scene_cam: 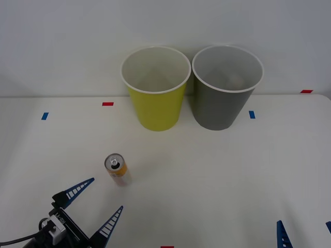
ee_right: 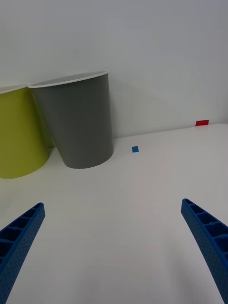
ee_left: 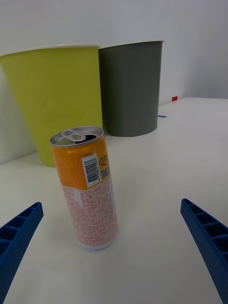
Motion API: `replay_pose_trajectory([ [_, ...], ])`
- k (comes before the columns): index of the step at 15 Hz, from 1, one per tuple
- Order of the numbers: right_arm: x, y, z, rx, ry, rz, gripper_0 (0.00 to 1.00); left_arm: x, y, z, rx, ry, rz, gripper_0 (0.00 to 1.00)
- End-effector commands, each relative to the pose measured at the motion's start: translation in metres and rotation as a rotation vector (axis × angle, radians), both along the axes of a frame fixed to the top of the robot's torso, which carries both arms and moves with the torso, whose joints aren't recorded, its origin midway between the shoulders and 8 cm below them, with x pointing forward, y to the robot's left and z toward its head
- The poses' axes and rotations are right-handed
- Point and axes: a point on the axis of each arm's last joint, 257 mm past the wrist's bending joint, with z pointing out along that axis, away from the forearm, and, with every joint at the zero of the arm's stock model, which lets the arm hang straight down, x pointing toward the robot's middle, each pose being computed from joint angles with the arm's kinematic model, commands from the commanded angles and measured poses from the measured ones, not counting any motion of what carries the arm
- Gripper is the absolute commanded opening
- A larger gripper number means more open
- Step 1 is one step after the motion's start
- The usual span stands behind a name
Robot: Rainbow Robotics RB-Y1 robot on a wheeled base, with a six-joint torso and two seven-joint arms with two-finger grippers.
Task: Put cans in the gray bin and PET bottles in the light green bin.
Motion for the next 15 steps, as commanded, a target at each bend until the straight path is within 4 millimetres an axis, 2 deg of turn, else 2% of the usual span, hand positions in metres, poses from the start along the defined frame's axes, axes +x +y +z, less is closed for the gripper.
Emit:
replay_pose_trajectory([
  [1,0.000,0.000,0.000,0.000,0.000,0.000,1.00,0.019,0.008,0.006,-0.034,0.013,0.038,1.00],
  [5,0.000,0.000,0.000,0.000,0.000,0.000,1.00,0.035,0.003,0.010,-0.044,0.018,0.038,1.00],
  [7,0.000,0.000,0.000,0.000,0.000,0.000,1.00,0.035,-0.010,0.008,-0.068,0.036,0.017,1.00],
  [12,0.000,0.000,0.000,0.000,0.000,0.000,1.00,0.057,-0.022,0.007,-0.074,0.046,0.005,1.00],
  [15,0.000,0.000,0.000,0.000,0.000,0.000,1.00,0.064,-0.033,0.009,-0.086,0.046,-0.001,1.00],
])
